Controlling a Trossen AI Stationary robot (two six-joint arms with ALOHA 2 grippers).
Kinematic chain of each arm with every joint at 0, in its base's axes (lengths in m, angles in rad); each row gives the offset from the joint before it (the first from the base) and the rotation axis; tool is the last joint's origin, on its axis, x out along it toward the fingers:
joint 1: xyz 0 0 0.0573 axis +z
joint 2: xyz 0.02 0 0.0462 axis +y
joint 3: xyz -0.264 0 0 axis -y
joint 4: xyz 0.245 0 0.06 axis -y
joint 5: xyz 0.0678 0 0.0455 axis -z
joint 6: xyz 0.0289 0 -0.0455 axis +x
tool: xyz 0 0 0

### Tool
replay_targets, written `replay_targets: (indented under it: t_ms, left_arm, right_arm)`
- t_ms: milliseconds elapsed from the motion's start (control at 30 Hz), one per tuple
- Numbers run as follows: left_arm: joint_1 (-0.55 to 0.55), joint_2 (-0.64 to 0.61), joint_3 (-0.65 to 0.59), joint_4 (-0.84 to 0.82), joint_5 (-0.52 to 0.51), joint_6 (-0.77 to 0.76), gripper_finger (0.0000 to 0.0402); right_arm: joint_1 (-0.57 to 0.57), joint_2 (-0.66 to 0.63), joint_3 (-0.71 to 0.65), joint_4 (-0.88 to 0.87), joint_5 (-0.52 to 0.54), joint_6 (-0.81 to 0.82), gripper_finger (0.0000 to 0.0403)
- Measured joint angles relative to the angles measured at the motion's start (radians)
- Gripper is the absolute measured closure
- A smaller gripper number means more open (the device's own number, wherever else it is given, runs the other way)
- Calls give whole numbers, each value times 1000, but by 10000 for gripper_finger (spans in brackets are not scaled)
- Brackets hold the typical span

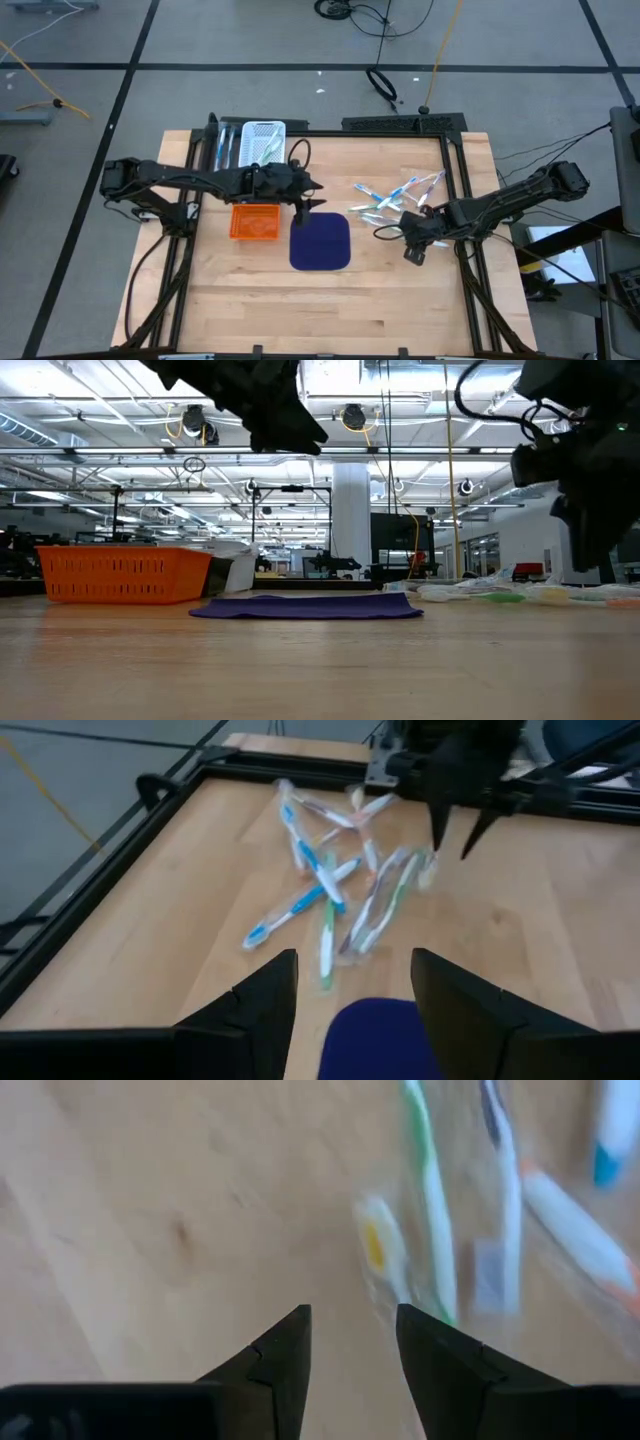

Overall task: Pick & Place Toothbrushes
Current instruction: Put the orange toothbrush into the orange bin

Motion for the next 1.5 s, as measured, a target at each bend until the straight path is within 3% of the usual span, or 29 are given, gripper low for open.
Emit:
replay_targets:
  t_ms: [300, 767, 900, 1100, 1500]
  left_arm:
    - [-13, 0, 0, 6, 0, 4, 204]
    - [-13, 0, 0, 14, -1, 4, 204]
    - [-13, 0, 0, 14, -1, 2, 204]
    - [-13, 0, 0, 14, -2, 1, 204]
    - [-13, 0, 0, 14, -3, -1, 204]
  right_arm:
    - [0, 0, 0, -194, -49, 73, 264]
    - [0, -2, -135, -128, -48, 83, 266]
    - [0, -3, -154, -100, -49, 102, 294]
    - [0, -2, -156, -99, -58, 103, 387]
    - [1, -5, -56, -50, -108, 47, 393]
